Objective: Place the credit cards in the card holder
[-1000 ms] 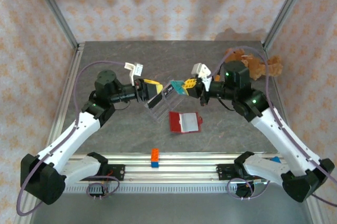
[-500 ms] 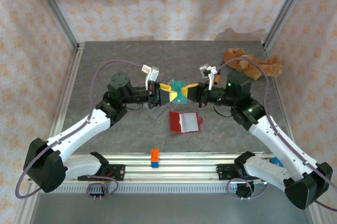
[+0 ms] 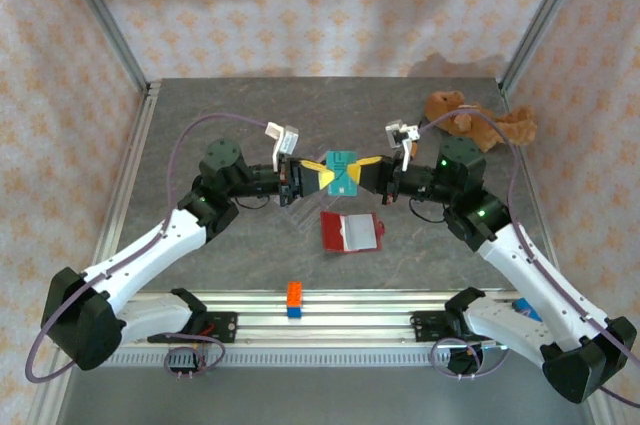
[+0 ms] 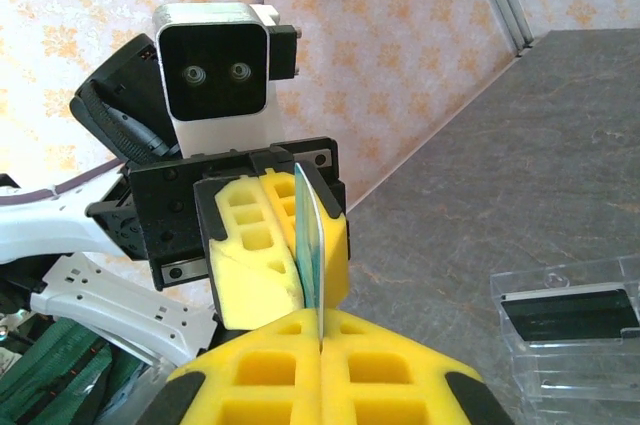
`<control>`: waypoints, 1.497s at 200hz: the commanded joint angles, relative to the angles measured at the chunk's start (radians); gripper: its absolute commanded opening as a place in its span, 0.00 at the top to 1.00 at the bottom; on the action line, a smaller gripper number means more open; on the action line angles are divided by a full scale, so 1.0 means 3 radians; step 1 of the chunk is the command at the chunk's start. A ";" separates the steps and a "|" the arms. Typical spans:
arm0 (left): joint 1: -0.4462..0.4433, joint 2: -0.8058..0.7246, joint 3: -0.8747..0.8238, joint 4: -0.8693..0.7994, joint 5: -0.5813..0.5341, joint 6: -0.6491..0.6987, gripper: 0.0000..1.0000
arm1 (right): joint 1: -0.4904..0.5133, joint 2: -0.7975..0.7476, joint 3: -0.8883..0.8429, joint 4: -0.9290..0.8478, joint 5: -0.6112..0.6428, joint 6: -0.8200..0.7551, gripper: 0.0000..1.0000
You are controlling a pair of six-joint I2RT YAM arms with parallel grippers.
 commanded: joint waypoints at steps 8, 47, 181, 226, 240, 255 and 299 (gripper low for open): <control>-0.0034 -0.0107 -0.0012 0.0136 0.0031 0.0058 1.00 | 0.0001 -0.0044 -0.0043 0.0230 -0.0039 0.0081 0.85; -0.0033 -0.0216 -0.0036 -0.0746 -0.0409 0.0473 1.00 | 0.0000 -0.0161 0.0028 -0.0832 0.1136 0.0110 0.28; -0.0550 0.0412 -0.0523 -0.1487 -0.1764 -0.0611 1.00 | 0.0001 0.0972 -0.0483 -0.1805 0.2214 0.0033 0.29; -0.0693 0.0756 -0.0333 -0.1492 -0.1813 -0.0884 1.00 | 0.0006 0.1242 -0.0543 -0.1504 0.2167 -0.0042 0.35; -0.0693 0.0917 -0.0251 -0.1549 -0.1808 -0.0914 1.00 | 0.0006 0.1364 -0.0528 -0.1382 0.2167 -0.0009 0.48; -0.0693 0.1052 -0.0185 -0.1581 -0.1778 -0.0945 1.00 | 0.0006 0.1466 -0.0486 -0.1369 0.2197 0.0026 0.60; -0.0693 0.1091 -0.0277 -0.1449 -0.1894 -0.1100 1.00 | 0.0006 0.1546 -0.0514 -0.1387 0.2455 -0.0030 0.89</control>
